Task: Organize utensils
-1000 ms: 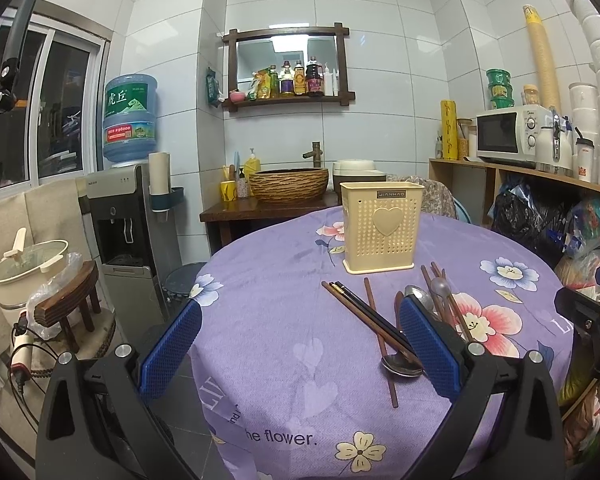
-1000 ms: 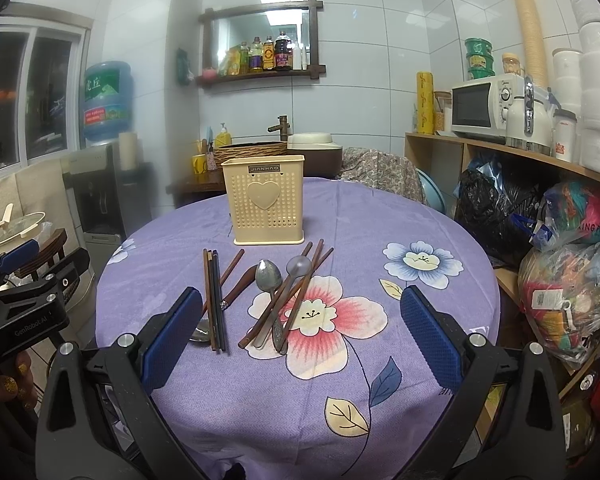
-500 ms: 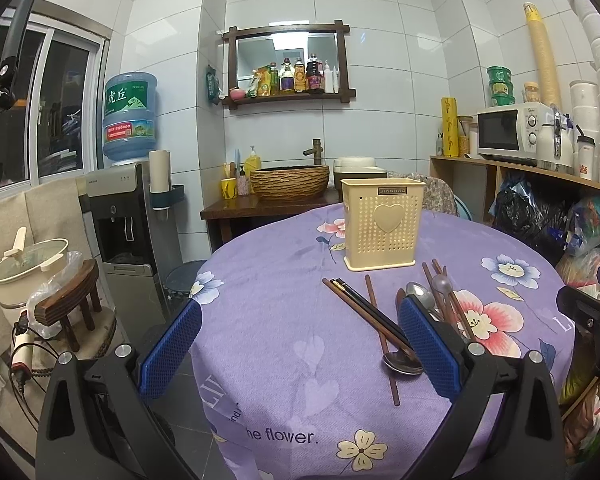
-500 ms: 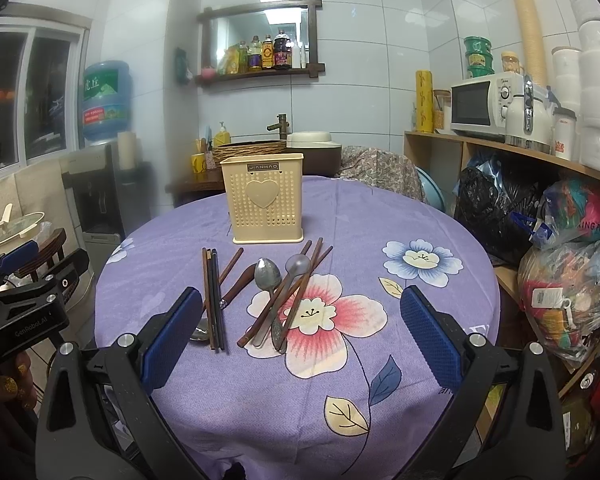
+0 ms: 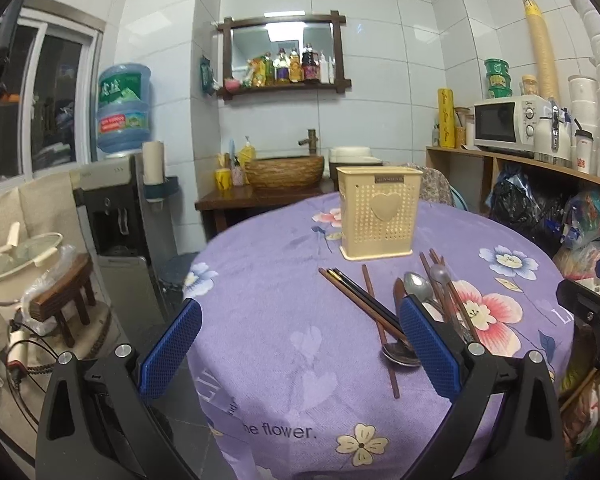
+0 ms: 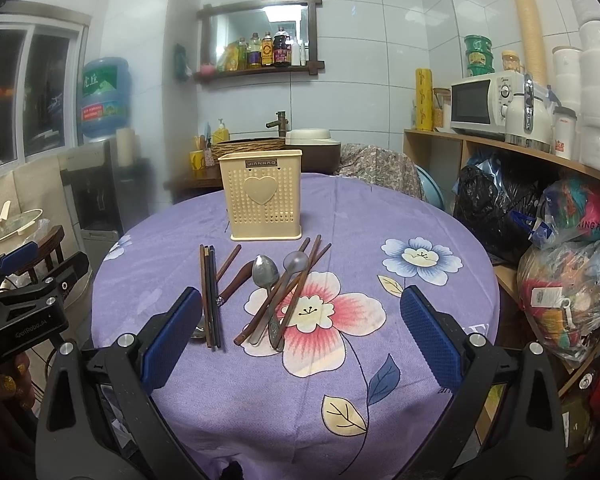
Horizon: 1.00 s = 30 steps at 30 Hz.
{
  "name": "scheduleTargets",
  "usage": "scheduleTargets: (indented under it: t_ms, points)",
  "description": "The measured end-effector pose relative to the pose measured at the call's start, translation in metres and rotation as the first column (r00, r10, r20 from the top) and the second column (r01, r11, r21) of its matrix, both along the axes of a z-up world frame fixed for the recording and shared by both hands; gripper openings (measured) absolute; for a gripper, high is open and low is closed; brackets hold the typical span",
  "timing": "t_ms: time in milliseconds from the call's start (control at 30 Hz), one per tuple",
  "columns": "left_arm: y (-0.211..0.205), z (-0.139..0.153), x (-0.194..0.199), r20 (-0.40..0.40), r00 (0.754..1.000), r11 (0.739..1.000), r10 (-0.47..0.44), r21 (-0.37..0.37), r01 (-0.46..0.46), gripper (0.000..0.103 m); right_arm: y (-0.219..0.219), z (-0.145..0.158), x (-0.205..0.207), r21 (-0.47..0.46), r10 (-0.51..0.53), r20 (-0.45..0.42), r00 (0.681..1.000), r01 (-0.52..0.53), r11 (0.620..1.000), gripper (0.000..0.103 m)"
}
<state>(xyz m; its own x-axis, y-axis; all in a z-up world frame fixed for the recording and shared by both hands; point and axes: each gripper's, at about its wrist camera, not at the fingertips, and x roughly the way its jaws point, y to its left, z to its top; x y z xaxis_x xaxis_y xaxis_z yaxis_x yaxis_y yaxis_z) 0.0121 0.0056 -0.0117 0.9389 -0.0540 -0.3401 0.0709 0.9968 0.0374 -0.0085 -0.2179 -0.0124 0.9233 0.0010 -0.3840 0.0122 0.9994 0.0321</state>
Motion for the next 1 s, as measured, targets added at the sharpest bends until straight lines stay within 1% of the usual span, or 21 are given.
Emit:
scheduleTargets:
  t_ms: [100,167,267,433,567,633,733,800,900,1000]
  points:
    - [0.002,-0.006,0.011,-0.066,0.998,1.000,-0.012,-0.020,0.011,0.098,-0.005,-0.006,0.011,-0.006,-0.011,-0.041,0.999,0.010,1.000,0.098]
    - [0.007,-0.014,0.018,-0.121,0.992,0.998,-0.032,-0.060,0.025,0.097,-0.009,-0.010,0.017,-0.004,-0.018,-0.061,0.998,0.018,1.000,0.098]
    - [0.010,-0.023,0.025,-0.170,0.984,0.996,-0.044,-0.085,0.030,0.092,-0.015,-0.020,0.027,-0.017,-0.035,-0.093,0.995,0.034,0.999,0.098]
    - [0.008,-0.032,0.038,-0.222,0.973,0.997,-0.056,-0.064,0.043,0.082,-0.022,-0.034,0.044,-0.014,-0.024,-0.158,0.987,0.022,1.000,0.098]
    - [0.009,-0.036,0.056,-0.262,0.962,0.996,-0.072,-0.078,0.053,0.082,-0.029,-0.043,0.058,-0.007,-0.026,-0.197,0.980,0.025,1.000,0.098]
    - [0.008,-0.035,0.069,-0.281,0.955,0.994,-0.095,-0.082,0.074,0.082,-0.031,-0.046,0.068,-0.010,-0.024,-0.218,0.976,0.023,1.000,0.098]
    - [0.005,-0.033,0.092,-0.303,0.947,0.993,-0.110,-0.064,0.095,0.082,-0.033,-0.049,0.088,-0.010,-0.014,-0.257,0.966,0.012,1.000,0.098]
    - [0.004,-0.031,0.107,-0.328,0.938,0.993,-0.114,-0.055,0.102,0.082,-0.032,-0.051,0.103,-0.022,-0.020,-0.287,0.958,0.014,1.000,0.098]
    - [-0.001,-0.031,0.132,-0.380,0.915,0.991,-0.135,-0.056,0.123,0.082,-0.033,-0.053,0.125,-0.038,-0.038,-0.326,0.945,0.028,0.999,0.098]
    - [-0.009,-0.034,0.144,-0.401,0.903,0.988,-0.152,-0.042,0.147,0.081,-0.035,-0.054,0.140,-0.016,-0.030,-0.356,0.934,0.026,1.000,0.098]
